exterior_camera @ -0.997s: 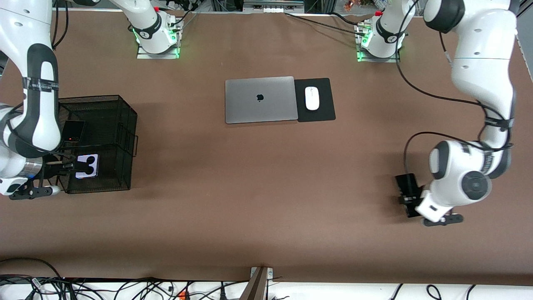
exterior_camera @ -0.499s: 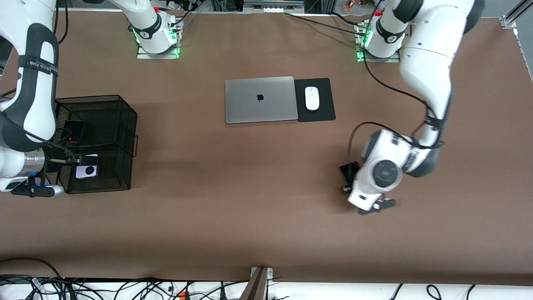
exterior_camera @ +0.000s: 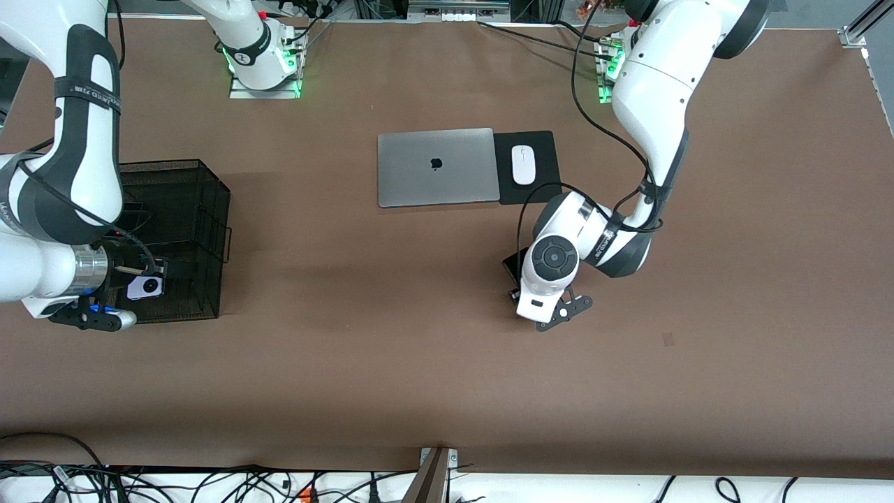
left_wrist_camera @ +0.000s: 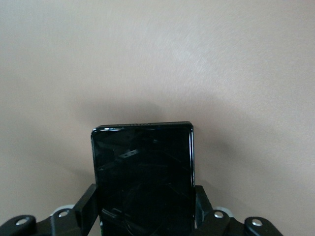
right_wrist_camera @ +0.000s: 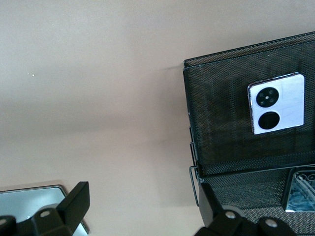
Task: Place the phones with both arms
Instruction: 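Carry the black slab phone with the left gripper to the table middle and release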
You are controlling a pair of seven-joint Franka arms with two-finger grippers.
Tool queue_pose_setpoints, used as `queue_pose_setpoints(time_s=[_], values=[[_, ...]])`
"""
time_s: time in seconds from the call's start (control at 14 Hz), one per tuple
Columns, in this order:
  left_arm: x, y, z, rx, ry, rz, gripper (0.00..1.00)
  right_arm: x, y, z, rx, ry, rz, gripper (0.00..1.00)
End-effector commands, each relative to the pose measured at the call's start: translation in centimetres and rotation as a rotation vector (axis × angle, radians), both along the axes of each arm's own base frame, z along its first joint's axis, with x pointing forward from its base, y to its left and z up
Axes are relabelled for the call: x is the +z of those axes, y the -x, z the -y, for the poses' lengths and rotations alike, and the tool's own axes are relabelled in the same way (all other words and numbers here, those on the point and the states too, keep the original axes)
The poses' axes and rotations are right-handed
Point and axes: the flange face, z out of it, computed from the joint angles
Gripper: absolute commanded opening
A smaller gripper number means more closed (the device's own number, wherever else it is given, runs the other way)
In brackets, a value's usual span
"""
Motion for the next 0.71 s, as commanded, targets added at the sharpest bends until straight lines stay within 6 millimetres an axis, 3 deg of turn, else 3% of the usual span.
queue_pose_setpoints(time_s=[0.0, 0.14, 0.43, 0.64], values=[[0.5, -0.9, 0.5, 0.180, 0.013, 0.010, 0.34, 0.7, 0.2, 0.2, -0.014, -0.015, -0.007, 0.99], [1.5, -0.8, 2.0, 0.228, 0.028, 0.029, 0.34, 1.0, 0.2, 0.1, -0.010, -0.017, -0.002, 0.99], [4.0, 0.3, 8.4, 0.230, 0.109, 0.055, 0.34, 1.6, 0.4, 0.3, -0.010, -0.020, -0.002, 0.99], [4.5, 1.4, 13.0, 0.251, 0.140, 0.085, 0.34, 1.6, 0.4, 0.3, -0.013, -0.019, -0.001, 0.99]])
